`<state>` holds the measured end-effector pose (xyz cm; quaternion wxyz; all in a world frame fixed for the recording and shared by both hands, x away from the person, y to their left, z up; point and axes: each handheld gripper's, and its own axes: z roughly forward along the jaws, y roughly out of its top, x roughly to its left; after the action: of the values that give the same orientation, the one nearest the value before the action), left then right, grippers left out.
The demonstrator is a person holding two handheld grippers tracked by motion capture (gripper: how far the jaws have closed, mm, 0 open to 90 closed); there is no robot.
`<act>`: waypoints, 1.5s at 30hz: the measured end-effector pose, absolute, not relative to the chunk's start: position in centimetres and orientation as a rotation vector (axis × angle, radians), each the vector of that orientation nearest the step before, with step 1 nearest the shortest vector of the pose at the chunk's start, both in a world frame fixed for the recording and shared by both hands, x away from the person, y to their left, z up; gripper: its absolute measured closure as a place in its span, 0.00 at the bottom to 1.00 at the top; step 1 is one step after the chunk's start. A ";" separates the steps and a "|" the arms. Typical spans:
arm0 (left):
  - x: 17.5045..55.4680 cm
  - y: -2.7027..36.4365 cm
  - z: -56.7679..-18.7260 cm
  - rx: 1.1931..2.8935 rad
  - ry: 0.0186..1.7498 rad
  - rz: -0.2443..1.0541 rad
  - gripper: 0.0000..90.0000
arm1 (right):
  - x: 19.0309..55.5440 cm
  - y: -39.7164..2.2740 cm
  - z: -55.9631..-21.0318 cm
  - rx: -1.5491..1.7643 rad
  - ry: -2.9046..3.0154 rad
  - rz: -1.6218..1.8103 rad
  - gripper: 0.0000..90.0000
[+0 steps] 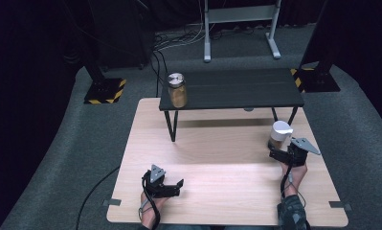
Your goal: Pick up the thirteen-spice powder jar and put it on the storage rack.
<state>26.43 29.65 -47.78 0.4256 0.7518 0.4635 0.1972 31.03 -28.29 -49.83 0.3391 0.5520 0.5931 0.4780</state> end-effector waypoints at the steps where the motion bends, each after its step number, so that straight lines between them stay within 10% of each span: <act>1: 26.4 29.6 -47.8 1.880 1.160 0.492 0.00 | 31.4 -28.3 -49.8 1.436 1.547 1.250 0.00; 14: 26.7 29.6 -47.7 1.896 1.156 0.481 0.00 | 33.7 -26.9 -49.8 1.434 1.554 1.209 0.01; 17: 26.7 29.8 -47.7 1.888 1.156 0.471 0.00 | 33.0 -24.8 -50.3 1.474 1.442 1.141 0.33; 45: 28.1 27.4 -46.7 2.024 1.201 0.527 0.00 | 31.1 -26.5 -47.8 1.459 1.491 1.198 0.33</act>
<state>28.11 27.43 -46.67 0.3568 0.7840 0.4651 0.2043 31.07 -26.53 -47.78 0.3597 0.5658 0.5784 0.4646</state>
